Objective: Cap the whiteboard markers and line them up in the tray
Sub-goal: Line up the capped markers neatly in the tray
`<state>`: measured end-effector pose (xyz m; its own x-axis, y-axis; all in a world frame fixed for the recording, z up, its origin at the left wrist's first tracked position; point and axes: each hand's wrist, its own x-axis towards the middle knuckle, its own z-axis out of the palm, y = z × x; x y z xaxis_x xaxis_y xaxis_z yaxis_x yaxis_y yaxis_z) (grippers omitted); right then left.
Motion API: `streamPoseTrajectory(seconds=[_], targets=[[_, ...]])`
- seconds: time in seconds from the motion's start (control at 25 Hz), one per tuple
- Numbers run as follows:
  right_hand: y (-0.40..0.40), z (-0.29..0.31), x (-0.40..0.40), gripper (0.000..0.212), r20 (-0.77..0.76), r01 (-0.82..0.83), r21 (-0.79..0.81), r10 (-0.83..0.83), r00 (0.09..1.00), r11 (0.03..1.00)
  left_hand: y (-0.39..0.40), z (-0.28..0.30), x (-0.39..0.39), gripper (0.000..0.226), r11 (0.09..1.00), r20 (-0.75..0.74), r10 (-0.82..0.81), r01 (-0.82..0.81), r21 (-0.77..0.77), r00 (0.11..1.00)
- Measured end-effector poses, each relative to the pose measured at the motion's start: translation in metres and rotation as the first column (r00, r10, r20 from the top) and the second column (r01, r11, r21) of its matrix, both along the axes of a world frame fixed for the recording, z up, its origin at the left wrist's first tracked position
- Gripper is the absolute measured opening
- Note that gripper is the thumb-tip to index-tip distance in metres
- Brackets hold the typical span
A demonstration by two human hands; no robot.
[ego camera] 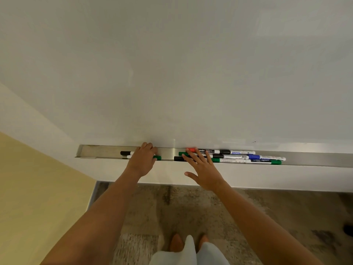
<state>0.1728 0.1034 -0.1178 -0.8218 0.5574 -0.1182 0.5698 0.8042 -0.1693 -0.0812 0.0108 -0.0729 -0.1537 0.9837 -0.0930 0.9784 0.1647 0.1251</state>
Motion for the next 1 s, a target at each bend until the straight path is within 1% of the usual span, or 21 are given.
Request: streamPoseTrajectory(seconds=[0.12, 0.2, 0.36, 0.44, 0.52, 0.6, 0.68, 0.8, 0.84, 0.88, 0.92, 1.0], targets=[[0.000, -0.001, 0.000, 0.068, -0.006, -0.001, -0.004, 0.001, 1.000, 1.000, 0.005, -0.002, 0.002, 0.028, 0.996, -0.020, -0.056, 0.054, -0.072, 0.998], [0.000, -0.002, 0.000, 0.068, 0.003, 0.000, -0.002, 0.000, 1.000, 1.000, 0.005, -0.003, 0.003, 0.028, 0.994, -0.008, -0.064, 0.063, -0.094, 0.998], [0.000, -0.002, 0.000, 0.068, -0.001, 0.008, -0.007, -0.008, 1.000, 1.000, 0.007, -0.001, 0.007, 0.021, 0.993, 0.083, -0.089, 0.095, -0.066, 0.993], [0.000, -0.002, 0.000, 0.069, -0.002, 0.008, -0.011, -0.008, 1.000, 1.000, 0.009, 0.000, 0.011, 0.017, 0.996, 0.178, -0.083, 0.088, -0.022, 0.981], [-0.001, -0.001, 0.000, 0.069, -0.003, 0.009, -0.012, -0.009, 1.000, 1.000, 0.011, 0.004, 0.016, 0.016, 0.996, 0.317, -0.027, -0.001, 0.087, 0.948], [-0.001, 0.001, -0.001, 0.069, -0.004, 0.014, -0.013, -0.014, 1.000, 1.000, 0.013, 0.012, 0.019, 0.016, 0.958, 0.490, 0.072, -0.197, 0.208, 0.869], [-0.001, 0.001, -0.001, 0.068, -0.003, 0.021, -0.018, -0.021, 1.000, 1.000, 0.014, 0.020, 0.017, 0.017, 0.868, 0.649, 0.153, -0.415, 0.273, 0.745], [-0.003, 0.001, -0.001, 0.068, -0.005, 0.023, -0.009, -0.023, 1.000, 1.000, 0.008, 0.027, 0.008, 0.015, 0.711, 0.775, 0.206, -0.636, 0.301, 0.598], [-0.003, 0.001, -0.001, 0.068, -0.010, 0.022, -0.008, -0.022, 1.000, 1.000, 0.004, 0.027, 0.005, 0.015, 0.635, 0.810, 0.222, -0.711, 0.302, 0.542], [-0.003, 0.002, -0.001, 0.068, -0.019, 0.022, -0.010, -0.022, 1.000, 1.000, 0.000, 0.027, 0.001, 0.016, 0.537, 0.854, 0.228, -0.792, 0.290, 0.467], [-0.003, 0.002, -0.001, 0.068, -0.026, 0.023, -0.013, -0.023, 0.999, 1.000, -0.004, 0.027, -0.003, 0.017, 0.424, 0.903, 0.217, -0.869, 0.255, 0.371], [-0.004, 0.002, -0.001, 0.068, -0.034, 0.027, -0.008, -0.028, 0.999, 1.000, -0.011, 0.025, -0.012, 0.021, 0.218, 0.969, 0.184, -0.968, 0.125, 0.166]])
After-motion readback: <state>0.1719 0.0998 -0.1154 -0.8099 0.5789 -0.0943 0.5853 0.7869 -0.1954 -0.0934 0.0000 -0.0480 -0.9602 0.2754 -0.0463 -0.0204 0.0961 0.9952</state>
